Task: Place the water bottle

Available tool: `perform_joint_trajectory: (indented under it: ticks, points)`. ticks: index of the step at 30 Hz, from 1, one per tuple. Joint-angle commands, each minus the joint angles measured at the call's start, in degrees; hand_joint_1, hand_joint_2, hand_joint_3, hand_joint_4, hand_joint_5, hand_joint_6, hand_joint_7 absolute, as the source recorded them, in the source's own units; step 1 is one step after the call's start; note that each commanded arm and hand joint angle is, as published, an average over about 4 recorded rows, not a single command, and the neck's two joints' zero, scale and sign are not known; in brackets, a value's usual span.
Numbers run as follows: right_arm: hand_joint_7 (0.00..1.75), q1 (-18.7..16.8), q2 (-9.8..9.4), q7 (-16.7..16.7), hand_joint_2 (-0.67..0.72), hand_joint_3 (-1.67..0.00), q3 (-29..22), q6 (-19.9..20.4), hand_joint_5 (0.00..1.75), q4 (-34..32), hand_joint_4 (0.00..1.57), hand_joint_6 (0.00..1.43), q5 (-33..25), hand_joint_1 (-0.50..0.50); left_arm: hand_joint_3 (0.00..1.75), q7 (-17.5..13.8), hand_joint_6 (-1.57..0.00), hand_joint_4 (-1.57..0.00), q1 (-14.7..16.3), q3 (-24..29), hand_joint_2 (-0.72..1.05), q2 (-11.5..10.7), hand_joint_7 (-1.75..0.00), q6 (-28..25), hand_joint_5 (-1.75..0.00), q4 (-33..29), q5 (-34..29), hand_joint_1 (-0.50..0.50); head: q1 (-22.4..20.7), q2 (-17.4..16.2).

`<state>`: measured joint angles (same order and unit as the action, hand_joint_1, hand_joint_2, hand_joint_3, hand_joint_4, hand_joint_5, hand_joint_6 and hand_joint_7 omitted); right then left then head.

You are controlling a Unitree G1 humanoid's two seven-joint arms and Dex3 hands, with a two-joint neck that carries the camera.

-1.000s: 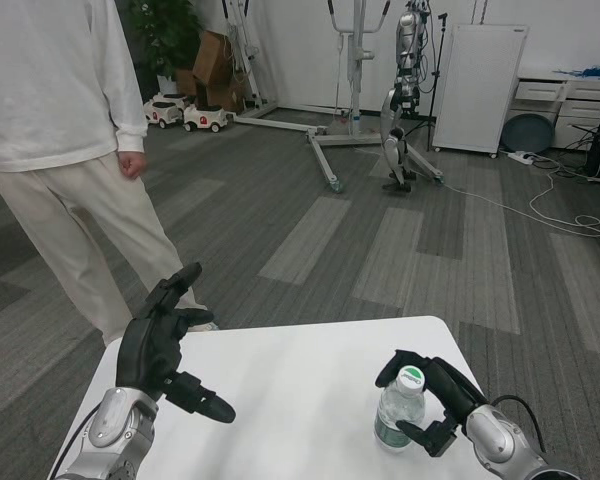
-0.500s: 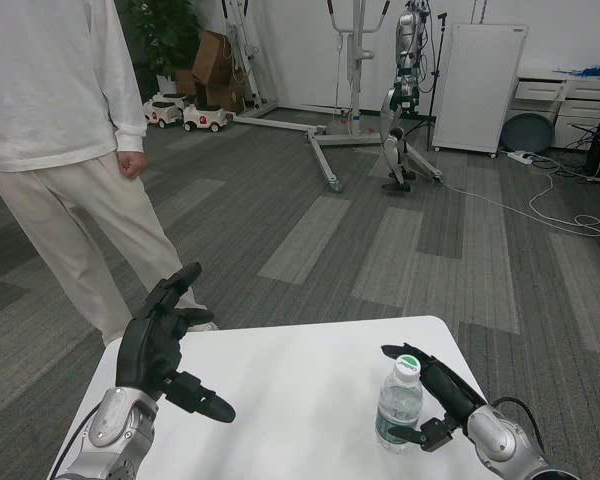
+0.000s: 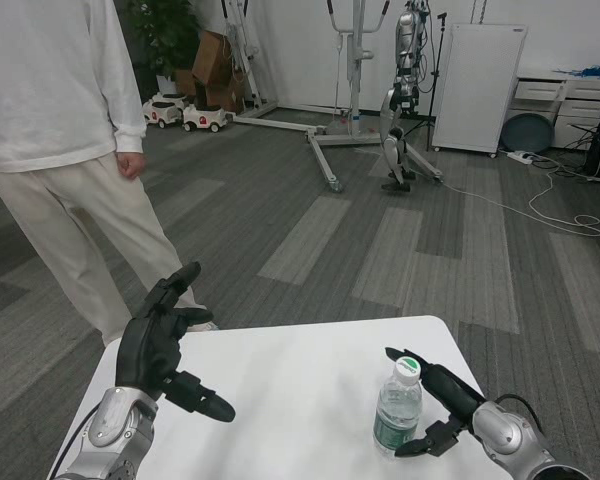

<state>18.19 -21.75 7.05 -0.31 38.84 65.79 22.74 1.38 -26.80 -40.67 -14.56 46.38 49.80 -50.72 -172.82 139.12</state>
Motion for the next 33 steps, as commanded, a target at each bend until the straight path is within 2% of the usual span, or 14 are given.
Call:
perform_joint_trajectory:
  ticks: [1, 7, 10, 15, 20, 23, 33]
  points:
    - [0.0, 0.4, -0.4, 0.6, -0.4, -0.32, 0.0, -1.0, 0.0, -1.0, 0.01, 0.0, -1.3, -0.46, 0.09, 0.2, 0.0, 0.0, 0.1, 0.5, -0.55, -0.4, -0.4, 0.1, -1.75, 0.4, -0.1, -0.5, 0.0, 0.0]
    - [0.0, -0.1, -0.9, 1.8, -0.48, -0.48, 0.0, -2.2, 0.0, -2.9, 0.01, 0.0, -3.1, -0.46, 0.09, 0.2, 0.0, 0.0, 0.1, 0.5, -0.55, -0.4, -0.37, 0.2, -1.75, 0.4, -0.1, -0.5, 0.0, 0.0]
    - [0.0, -0.4, -1.19, 2.4, -0.45, -0.48, 0.0, -2.5, 0.0, -3.9, 0.0, 0.0, -4.3, -0.46, 0.09, 0.2, 0.0, 0.0, 0.2, 0.6, -0.55, -0.4, -0.4, 0.2, -1.75, 0.4, -0.1, -0.5, 0.0, 0.0]
    - [0.0, -1.0, -1.49, 3.6, -0.48, -0.48, 0.0, -3.7, 0.0, -6.0, 0.0, 0.0, -6.0, -0.46, 0.09, 0.2, 0.0, 0.0, 0.2, 0.6, -0.55, -0.4, -0.42, 0.3, -1.75, 0.4, -0.1, -0.5, 0.0, 0.0]
    - [0.0, -1.8, -2.07, 4.9, -0.48, -0.48, 0.0, -5.0, 0.0, -8.6, 0.0, 0.0, -7.7, -0.46, 0.09, 0.4, 0.0, 0.0, 0.3, 0.6, -0.55, -0.4, -0.37, 0.5, -1.75, 0.4, -0.2, -0.5, 0.0, 0.0]
    - [0.0, -2.4, -2.5, 5.6, -0.48, -0.48, -0.1, -5.7, 0.0, -10.0, 0.0, 0.0, -8.9, -0.46, 0.09, 0.4, 0.0, 0.0, 0.3, 0.6, -0.55, -0.4, -0.42, 0.5, -1.75, 0.4, -0.2, -0.5, -0.1, -0.1]
    - [0.0, -6.1, -4.48, 7.2, -0.48, -0.48, -0.4, -8.4, 0.0, -18.2, 0.0, 0.0, -13.8, -0.46, 0.09, 0.5, 0.0, 0.0, 0.3, 0.6, -0.55, -0.5, -0.37, 0.6, -1.75, 0.4, -0.3, -0.5, -0.1, -0.1]
